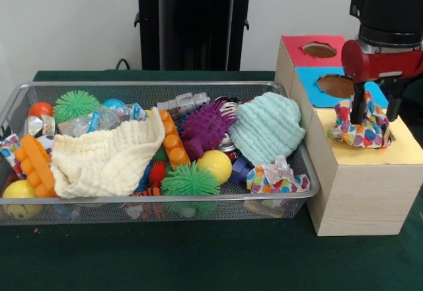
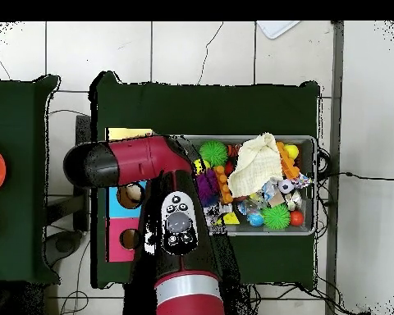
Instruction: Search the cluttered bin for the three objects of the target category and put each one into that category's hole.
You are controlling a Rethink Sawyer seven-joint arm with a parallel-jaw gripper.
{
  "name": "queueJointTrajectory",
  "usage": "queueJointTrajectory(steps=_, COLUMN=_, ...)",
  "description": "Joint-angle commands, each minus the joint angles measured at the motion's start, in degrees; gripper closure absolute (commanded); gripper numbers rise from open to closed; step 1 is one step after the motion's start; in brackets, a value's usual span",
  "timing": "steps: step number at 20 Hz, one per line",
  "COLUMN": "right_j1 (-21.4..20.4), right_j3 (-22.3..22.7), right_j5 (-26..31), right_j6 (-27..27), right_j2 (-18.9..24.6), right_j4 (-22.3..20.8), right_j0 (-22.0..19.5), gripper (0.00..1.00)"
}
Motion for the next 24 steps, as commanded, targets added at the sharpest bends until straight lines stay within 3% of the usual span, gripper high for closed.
queueJointTrajectory(steps=1, right_j1=1.7, right_j3=3.3, right_j5=1.8, right_j6=10.9, right_j2=-1.2, right_j4=1.6, right_j0=-0.6, gripper=0.00)
queueJointTrajectory(steps=8, right_j1=-5.6, right_j3=9.4, right_j5=8.5, right_j6=3.0, right_j2=-1.8, right_j4=-0.3, right_j0=-3.3, gripper=0.00)
queueJointTrajectory(steps=15, right_j1=-6.3, right_j3=11.5, right_j5=6.9, right_j6=2.3, right_j2=0.0, right_j4=-0.2, right_j0=-5.1, gripper=0.00)
queueJointTrajectory(steps=16, right_j1=-6.4, right_j3=12.1, right_j5=5.4, right_j6=2.9, right_j2=0.6, right_j4=0.0, right_j0=-5.5, gripper=1.00)
queueJointTrajectory(steps=24, right_j1=-6.1, right_j3=14.9, right_j5=-0.4, right_j6=4.2, right_j2=3.0, right_j4=0.9, right_j0=-7.2, gripper=1.00)
